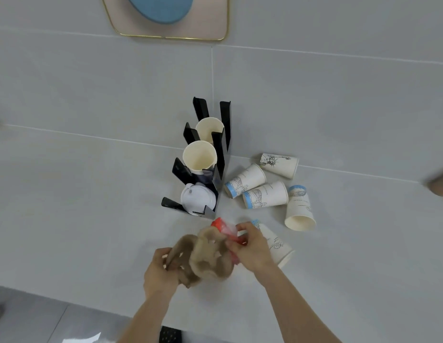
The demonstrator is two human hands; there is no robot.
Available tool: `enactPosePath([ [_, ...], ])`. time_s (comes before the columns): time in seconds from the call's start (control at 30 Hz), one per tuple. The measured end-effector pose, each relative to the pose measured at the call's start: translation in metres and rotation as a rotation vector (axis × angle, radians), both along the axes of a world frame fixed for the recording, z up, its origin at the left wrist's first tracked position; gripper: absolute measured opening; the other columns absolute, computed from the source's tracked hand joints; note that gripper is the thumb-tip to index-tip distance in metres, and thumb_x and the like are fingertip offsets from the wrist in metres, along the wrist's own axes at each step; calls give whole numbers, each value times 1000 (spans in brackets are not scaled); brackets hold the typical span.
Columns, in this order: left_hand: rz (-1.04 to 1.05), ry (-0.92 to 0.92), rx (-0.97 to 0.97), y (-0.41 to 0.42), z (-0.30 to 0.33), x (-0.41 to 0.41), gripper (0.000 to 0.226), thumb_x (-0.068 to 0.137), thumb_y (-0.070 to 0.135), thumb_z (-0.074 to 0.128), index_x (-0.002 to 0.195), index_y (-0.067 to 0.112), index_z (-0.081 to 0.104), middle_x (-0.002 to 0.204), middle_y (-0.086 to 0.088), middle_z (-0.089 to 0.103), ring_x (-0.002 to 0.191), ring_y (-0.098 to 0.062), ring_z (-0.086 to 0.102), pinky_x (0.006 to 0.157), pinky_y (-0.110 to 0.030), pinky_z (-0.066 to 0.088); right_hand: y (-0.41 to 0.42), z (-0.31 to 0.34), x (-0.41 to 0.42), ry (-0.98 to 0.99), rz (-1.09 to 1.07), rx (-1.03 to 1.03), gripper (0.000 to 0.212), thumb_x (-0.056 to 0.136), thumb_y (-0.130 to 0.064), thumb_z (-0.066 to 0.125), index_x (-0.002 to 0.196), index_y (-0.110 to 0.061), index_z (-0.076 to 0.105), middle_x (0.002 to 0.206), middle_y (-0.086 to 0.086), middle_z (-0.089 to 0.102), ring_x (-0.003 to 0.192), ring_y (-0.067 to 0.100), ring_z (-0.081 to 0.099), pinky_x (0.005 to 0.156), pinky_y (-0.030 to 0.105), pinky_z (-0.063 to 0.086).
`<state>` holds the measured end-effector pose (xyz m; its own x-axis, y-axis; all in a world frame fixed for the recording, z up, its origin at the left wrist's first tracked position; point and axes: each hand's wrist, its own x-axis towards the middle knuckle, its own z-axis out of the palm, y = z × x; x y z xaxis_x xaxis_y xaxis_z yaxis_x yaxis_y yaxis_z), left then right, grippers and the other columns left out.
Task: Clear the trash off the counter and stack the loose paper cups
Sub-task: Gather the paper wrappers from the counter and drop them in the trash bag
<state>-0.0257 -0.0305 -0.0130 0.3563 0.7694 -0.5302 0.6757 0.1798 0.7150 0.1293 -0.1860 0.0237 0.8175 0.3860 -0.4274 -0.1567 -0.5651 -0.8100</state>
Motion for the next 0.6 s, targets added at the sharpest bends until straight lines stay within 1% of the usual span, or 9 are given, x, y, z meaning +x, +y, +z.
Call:
enactPosePath([
  [0.1, 57, -173, -141, -23, 10, 9, 16, 101, 19, 52, 101, 25, 67, 105, -13, 72, 87, -35, 74, 74, -47, 64, 1, -7, -8, 45, -67, 17, 31, 81, -22, 83, 101, -28, 60, 85, 0, 68, 73, 17, 67, 70, 36, 61],
  [0.13, 66, -202, -207, -29, 14, 12, 23, 105, 28, 45, 104, 20, 67, 103, -14, 73, 89, -35, 75, 76, -46, 63, 0, -11, -11, 43, -65, -3, 33, 81, -25, 83, 105, -26, 61, 83, -3, 66, 71, 14, 65, 69, 34, 60],
  [0.2, 73, -222, -311, -36, 21, 14, 44, 106, 46, 31, 103, 21, 67, 99, -9, 74, 91, -33, 74, 83, -46, 61, -2, -18, -16, 21, -19, -66, 38, 81, -29, 83, 113, -20, 63, 86, -6, 64, 72, 10, 62, 66, 25, 52],
  [0.27, 55, -215, -318, -39, 21, 13, 42, 104, 52, 33, 104, 24, 65, 99, -6, 75, 93, -30, 74, 83, -45, 60, -2, -22, -22, -13, 24, -110, 42, 79, -33, 84, 115, -20, 65, 94, -6, 66, 85, 14, 64, 76, 27, 50],
  [0.3, 42, -194, -288, -41, 18, 11, 34, 103, 49, 41, 108, 23, 63, 102, -7, 74, 94, -30, 74, 80, -43, 61, -3, -24, -25, -26, 45, -109, 44, 78, -35, 84, 115, -21, 66, 97, -7, 65, 92, 15, 64, 81, 28, 49],
  [0.37, 39, -165, -232, -45, 13, 7, 25, 101, 37, 53, 116, 18, 60, 111, -12, 72, 96, -31, 73, 73, -39, 61, -5, -29, -31, -10, 93, -58, 44, 76, -38, 84, 113, -23, 65, 96, -12, 64, 97, 14, 63, 81, 25, 46],
  [0.47, 65, -175, -224, -48, 7, 3, 23, 102, 26, 53, 121, 13, 59, 114, -17, 71, 98, -35, 72, 68, -37, 60, -9, -24, -39, 180, 55, 89, 45, 77, -52, 81, 113, -30, 65, 99, -21, 64, 94, 3, 62, 80, 23, 48],
  [0.53, 100, -200, -217, -44, 5, -1, 22, 103, 22, 53, 120, 11, 60, 111, -18, 71, 97, -36, 72, 68, -39, 60, -10, -22, -42, 228, 4, 137, 40, 80, -63, 73, 108, -34, 68, 107, -13, 69, 100, 4, 64, 83, 26, 52],
  [0.6, 124, -232, -213, -40, 4, -6, 22, 103, 19, 52, 120, 9, 61, 107, -17, 72, 95, -34, 72, 67, -39, 60, -8, -23, -45, 206, -17, 141, 24, 89, -52, 69, 104, -34, 71, 109, -6, 71, 100, 12, 67, 88, 31, 56],
])
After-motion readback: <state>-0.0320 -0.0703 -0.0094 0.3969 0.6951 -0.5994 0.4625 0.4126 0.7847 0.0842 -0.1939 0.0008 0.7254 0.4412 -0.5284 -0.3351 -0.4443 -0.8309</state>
